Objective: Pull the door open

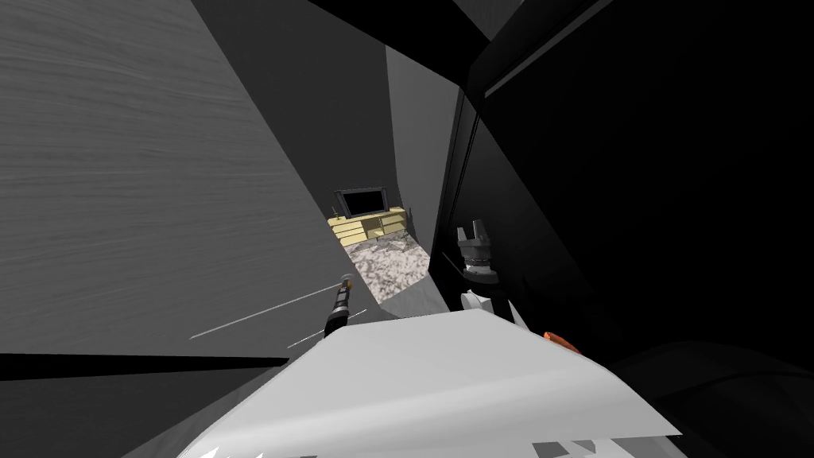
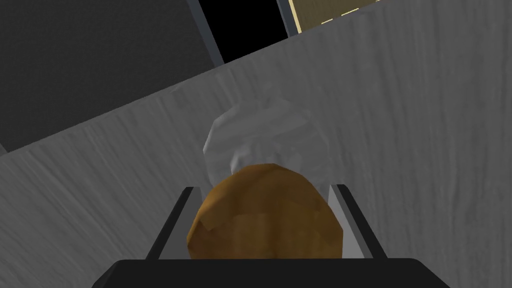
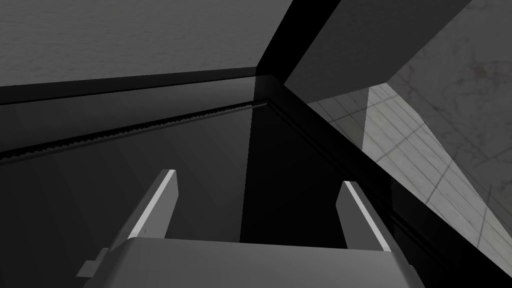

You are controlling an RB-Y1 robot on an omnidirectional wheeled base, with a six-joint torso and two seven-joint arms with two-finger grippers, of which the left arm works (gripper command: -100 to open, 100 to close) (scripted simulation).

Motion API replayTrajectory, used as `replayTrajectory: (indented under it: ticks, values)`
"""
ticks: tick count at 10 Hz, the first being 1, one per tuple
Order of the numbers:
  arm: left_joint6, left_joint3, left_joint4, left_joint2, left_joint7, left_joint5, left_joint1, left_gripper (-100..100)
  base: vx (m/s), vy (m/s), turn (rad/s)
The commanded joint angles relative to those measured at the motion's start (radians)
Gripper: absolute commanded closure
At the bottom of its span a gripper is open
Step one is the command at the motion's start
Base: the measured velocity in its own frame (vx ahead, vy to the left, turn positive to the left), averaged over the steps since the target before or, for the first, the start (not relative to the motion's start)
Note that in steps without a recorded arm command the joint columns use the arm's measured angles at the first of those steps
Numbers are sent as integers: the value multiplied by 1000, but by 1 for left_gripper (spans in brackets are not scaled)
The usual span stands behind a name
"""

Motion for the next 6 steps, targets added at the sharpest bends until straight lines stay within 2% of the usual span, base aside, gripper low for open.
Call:
replayTrajectory:
  ticks: [1, 2, 3, 4, 5, 6]
  values:
    - [-2, -10, -1, -5, 38, 6, -4, 100, -44, 14, -30]
    - [-2, -18, 3, -2, 73, 20, -7, 100, -40, 10, -32]
    - [-2, -18, 3, -2, 79, 20, -7, 100, -30, 2, -20]
    - [-3, -26, 7, 1, 118, 34, -11, 100, -38, -1, -44]
    - [-3, -26, 7, 1, 121, 34, -11, 100, -32, 6, -16]
    - [-3, -34, 11, 4, 161, 49, -15, 100, -32, 12, -37]
